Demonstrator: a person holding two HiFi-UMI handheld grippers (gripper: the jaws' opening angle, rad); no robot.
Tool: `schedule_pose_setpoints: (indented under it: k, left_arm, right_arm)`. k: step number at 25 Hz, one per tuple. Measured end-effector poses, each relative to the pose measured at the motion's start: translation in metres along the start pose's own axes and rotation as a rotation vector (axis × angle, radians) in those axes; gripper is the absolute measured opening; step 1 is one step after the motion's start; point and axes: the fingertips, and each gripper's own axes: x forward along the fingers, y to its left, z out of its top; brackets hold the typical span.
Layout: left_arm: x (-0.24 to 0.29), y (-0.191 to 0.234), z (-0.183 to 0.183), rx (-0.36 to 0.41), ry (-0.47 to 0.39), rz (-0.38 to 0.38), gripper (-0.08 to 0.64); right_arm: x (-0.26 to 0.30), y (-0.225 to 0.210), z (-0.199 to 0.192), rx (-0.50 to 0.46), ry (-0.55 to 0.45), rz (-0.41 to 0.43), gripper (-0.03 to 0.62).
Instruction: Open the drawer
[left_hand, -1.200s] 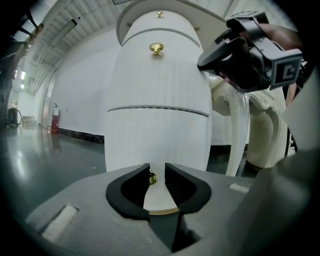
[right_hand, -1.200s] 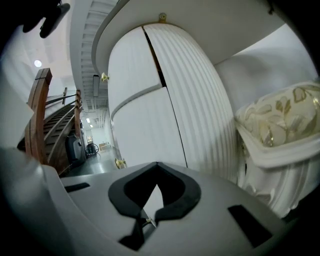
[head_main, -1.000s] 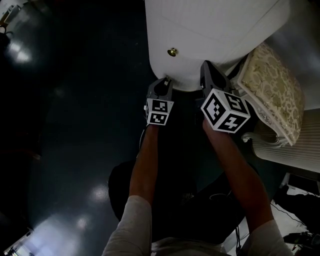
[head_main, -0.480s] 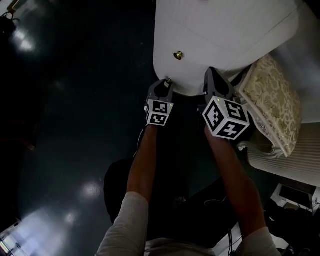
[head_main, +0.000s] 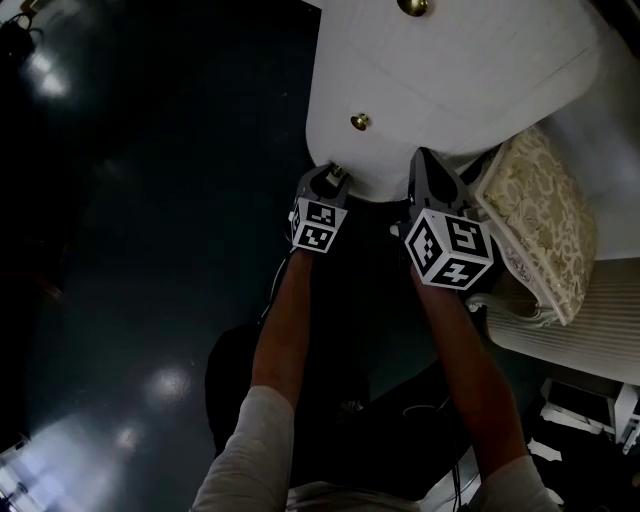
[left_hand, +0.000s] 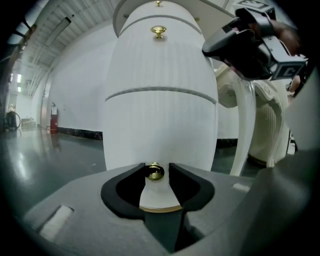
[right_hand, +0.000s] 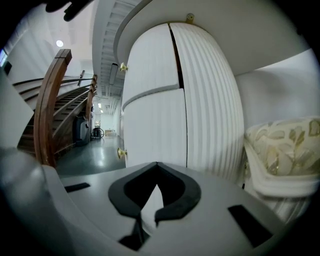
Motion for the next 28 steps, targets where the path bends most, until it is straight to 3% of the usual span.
schedule_pose_setpoints:
  k: [5,11,19,26,28]
  left_arm:
    - [-0.004,0.004,-0.002,-0.022,-0.01,0.014,0.107]
    - [-0.007,0.008,0.0,-0.045,-0.012,0.03,0.106]
    - [-0.009,0.006,-0.001,-0.103,-0.023,-0.018,0.106]
    - [-0.017,0.005,0.001,-0.117,-0.027,-0.037,0.1]
    - [-0.024,-0.001,-0.001,-0.088,-0.022,-0.066,0.006]
  right_arm:
    - [0.0,0.0,-0.001,0.023,-0.001,-0.008,0.014]
    - [0.0,0.002,0.001,0.047,0.012,0.008,0.014]
    - [0.0,-0.001,0.0,0.085,0.011,0.05,0.014]
    - [0.001,-0.002,0.001,0.146,0.016,0.021,0.014]
    - [0.001,-0.004,0.0,0.147,0.023,0.014,0.014]
